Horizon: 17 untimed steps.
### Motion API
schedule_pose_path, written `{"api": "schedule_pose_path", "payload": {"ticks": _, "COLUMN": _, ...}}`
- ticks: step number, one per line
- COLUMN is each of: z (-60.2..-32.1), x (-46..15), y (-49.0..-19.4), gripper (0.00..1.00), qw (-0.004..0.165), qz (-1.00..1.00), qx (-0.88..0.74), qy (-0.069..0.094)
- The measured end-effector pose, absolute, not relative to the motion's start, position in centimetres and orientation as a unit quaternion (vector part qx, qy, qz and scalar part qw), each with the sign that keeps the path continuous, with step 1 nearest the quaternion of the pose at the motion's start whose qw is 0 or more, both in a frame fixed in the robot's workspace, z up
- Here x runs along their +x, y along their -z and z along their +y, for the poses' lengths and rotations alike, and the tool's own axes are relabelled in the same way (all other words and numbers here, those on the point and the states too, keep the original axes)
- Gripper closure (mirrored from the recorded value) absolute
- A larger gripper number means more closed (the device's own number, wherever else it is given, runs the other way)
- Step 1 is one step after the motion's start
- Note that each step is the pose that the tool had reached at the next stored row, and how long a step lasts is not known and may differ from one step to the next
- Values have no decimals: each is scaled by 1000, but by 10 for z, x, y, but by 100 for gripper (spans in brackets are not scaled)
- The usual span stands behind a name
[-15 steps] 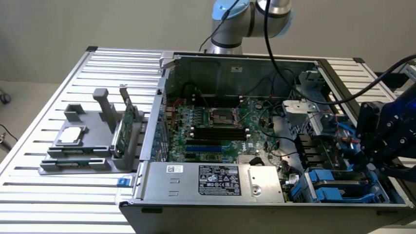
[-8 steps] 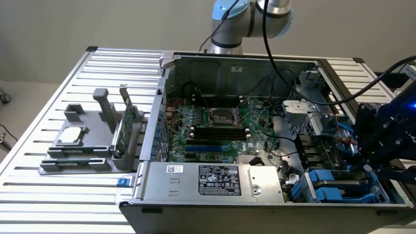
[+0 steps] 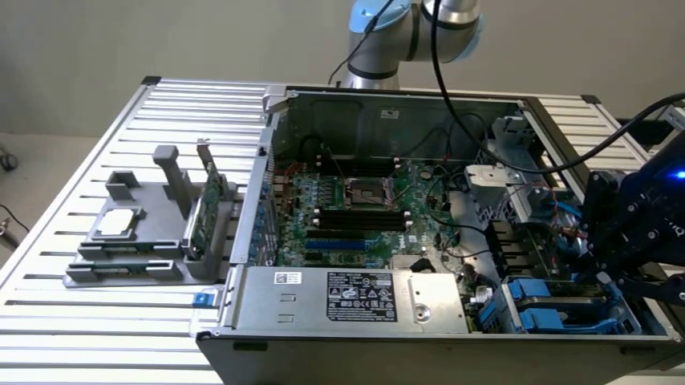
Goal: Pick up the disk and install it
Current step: 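Insert the first disk wire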
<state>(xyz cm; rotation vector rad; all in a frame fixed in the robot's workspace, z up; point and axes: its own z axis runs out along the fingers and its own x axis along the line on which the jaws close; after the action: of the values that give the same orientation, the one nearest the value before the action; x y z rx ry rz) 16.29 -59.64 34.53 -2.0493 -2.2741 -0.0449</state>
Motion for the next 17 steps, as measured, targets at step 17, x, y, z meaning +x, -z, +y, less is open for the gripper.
{"api": "schedule_pose_path", "payload": {"ticks": 17, "z": -599, "x": 160, "y": -342, "gripper": 83, "qw": 35, "qz": -734, "qx": -678, "qy": 19}}
